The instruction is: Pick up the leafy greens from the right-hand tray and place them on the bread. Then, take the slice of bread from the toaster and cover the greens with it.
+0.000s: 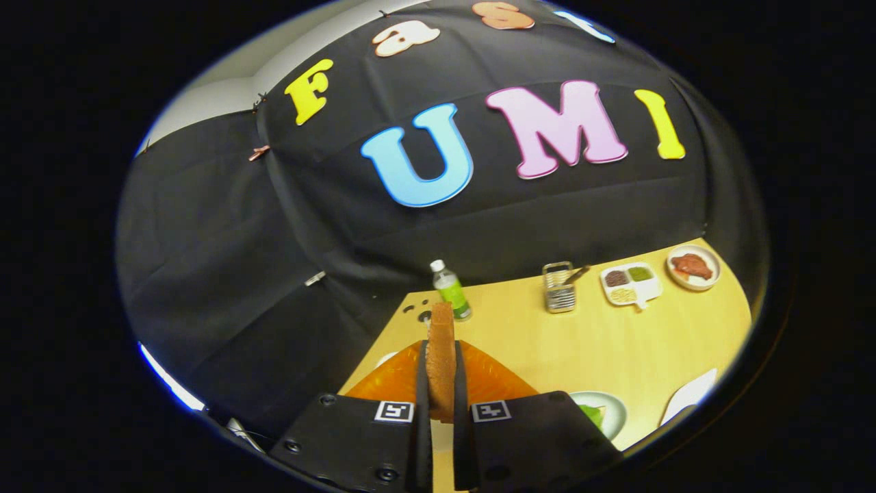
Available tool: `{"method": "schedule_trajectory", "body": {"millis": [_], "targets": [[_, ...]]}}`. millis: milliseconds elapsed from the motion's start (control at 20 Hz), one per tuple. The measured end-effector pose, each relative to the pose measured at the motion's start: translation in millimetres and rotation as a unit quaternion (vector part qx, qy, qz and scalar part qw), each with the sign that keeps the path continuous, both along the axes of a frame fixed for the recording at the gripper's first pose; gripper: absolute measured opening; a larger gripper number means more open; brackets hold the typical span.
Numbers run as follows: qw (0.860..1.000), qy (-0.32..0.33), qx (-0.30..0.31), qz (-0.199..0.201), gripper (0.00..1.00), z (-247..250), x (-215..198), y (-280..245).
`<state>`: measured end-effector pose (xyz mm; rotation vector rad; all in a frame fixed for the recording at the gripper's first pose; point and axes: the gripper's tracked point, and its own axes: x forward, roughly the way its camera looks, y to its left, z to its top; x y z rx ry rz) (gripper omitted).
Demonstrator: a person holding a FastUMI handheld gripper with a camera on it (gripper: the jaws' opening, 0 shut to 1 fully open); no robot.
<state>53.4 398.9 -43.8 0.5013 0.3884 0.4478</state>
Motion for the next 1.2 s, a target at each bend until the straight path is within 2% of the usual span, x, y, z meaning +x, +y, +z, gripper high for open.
{"method": "schedule_trajectory", "body": {"millis": [250,400,550,950,1200], "targets": [[0.996,0.05,-0.004,-0.069,0.16,-57.5,-6.0,-69.3],[0.993,0.076,0.002,-0.092,0.16,-88.6,-12.9,-82.9],[0.991,0.094,0.004,-0.092,0.16,-120.2,-22.3,-76.5],[0.981,0.163,0.066,-0.084,0.16,-192.5,-28.3,-19.9],[0.978,0.176,0.039,-0.108,0.16,-227.4,-22.5,-34.9]]}}
